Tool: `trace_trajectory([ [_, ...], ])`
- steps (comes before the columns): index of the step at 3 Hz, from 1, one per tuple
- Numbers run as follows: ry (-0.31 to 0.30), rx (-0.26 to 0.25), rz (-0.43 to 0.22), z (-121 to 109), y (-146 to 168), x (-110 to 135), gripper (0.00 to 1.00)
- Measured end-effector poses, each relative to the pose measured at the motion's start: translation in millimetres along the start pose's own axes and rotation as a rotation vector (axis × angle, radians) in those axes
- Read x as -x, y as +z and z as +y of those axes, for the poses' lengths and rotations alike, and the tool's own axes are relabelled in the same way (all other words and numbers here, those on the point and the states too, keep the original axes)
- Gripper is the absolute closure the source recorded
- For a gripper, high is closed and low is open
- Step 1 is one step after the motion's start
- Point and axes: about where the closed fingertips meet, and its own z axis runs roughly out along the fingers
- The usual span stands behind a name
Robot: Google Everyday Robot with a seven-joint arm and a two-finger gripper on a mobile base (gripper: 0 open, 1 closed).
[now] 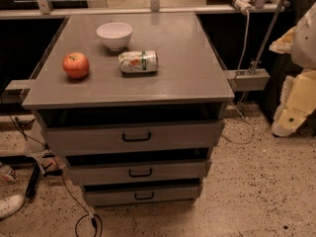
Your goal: Open middle drawer
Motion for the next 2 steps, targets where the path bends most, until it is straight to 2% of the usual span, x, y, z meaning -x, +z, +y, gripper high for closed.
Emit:
trace_trajectory([
  [1, 0.0, 0.0, 0.0, 0.1, 0.1, 0.0, 0.0],
  [2, 0.017, 0.007, 0.019, 11.1, 14.1, -6.0, 0.0],
])
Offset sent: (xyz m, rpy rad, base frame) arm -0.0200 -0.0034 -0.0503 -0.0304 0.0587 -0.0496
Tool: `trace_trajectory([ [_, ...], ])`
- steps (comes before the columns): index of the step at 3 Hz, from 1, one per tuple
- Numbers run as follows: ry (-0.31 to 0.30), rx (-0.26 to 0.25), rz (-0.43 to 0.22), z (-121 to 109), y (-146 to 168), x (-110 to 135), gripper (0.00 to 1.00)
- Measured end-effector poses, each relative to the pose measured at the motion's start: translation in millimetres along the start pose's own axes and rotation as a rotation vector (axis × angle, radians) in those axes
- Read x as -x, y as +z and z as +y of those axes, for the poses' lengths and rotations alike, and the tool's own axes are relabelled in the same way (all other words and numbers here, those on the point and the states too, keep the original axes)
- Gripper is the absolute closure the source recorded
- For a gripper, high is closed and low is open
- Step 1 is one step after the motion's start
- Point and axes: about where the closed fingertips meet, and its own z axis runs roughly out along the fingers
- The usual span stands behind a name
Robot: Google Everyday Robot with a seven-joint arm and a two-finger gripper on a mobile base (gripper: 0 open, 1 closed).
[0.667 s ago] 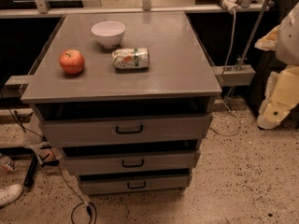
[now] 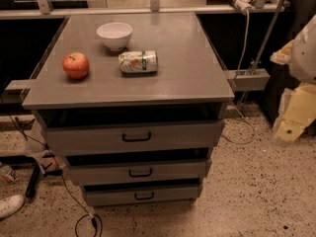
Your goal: Open middle drawer
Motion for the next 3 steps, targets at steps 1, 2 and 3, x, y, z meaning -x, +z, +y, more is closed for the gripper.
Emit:
trace_trajectory([
  [1, 0.03, 0.052, 0.039, 28.8, 46.3, -10.1, 0.0],
  [2, 0.037, 0.135, 0.061, 61.9, 114.7, -21.4, 0.0],
  [3, 0.072, 0.236, 0.056, 88.9, 173.8, -24.8, 0.0],
])
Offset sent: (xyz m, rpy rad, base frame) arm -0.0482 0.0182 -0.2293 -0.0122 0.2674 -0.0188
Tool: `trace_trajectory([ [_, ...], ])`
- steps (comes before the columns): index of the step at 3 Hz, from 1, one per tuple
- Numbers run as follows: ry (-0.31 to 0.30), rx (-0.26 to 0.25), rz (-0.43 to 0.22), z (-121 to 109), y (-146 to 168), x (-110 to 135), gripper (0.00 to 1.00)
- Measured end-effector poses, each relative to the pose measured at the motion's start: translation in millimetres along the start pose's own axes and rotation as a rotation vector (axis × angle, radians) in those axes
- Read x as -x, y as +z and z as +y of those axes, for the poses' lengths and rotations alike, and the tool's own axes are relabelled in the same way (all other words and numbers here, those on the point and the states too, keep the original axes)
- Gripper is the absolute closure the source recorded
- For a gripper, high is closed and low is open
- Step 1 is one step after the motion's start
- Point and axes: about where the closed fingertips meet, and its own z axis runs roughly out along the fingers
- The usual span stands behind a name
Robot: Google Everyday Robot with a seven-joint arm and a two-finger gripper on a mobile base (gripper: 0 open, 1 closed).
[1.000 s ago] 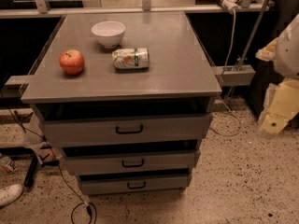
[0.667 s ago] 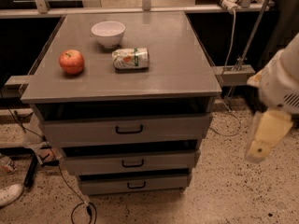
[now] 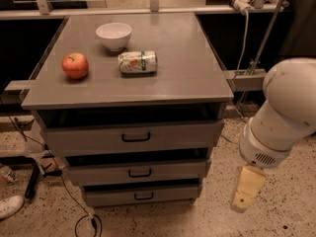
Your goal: Open middle drawer
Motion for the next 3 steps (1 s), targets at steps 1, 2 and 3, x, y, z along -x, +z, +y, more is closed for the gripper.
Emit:
trace_trajectory([
  [1, 0.001, 0.01, 0.003, 1.6, 5.5, -2.0, 0.0],
  [2, -0.003, 0.039, -0.009, 9.1, 20.3, -0.4, 0.0],
  [3, 0.004, 0.102, -0.024, 22.5, 62.6, 14.4, 0.0],
])
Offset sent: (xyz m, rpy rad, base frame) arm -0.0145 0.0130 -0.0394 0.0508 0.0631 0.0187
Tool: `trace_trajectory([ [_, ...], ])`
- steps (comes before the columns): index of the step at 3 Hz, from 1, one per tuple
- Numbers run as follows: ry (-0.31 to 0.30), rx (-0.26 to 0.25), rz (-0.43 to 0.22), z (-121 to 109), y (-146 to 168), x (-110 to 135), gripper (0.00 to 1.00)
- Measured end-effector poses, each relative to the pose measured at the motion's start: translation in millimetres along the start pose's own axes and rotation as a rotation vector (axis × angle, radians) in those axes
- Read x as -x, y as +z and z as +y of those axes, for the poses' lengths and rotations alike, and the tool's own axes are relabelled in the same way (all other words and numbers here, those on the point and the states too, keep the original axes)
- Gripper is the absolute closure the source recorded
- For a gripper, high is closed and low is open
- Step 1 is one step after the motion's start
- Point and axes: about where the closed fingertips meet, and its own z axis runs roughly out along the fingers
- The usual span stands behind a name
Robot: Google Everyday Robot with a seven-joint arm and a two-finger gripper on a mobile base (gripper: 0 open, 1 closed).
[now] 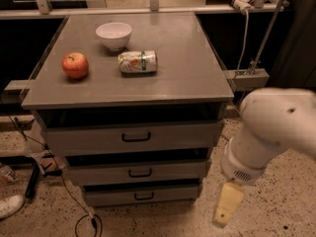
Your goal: Open middle drawer
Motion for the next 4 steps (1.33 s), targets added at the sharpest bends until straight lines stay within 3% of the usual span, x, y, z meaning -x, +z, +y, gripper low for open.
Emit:
trace_trajectory([
  [1, 0.076, 0.051, -0.035, -2.0, 71.6, 16.0, 0.0],
  [2, 0.125, 0.089, -0.052, -7.6, 117.2, 21.2, 0.0],
  [4, 0.128, 0.117, -0.072, -7.1, 126.6, 23.5, 0.0],
])
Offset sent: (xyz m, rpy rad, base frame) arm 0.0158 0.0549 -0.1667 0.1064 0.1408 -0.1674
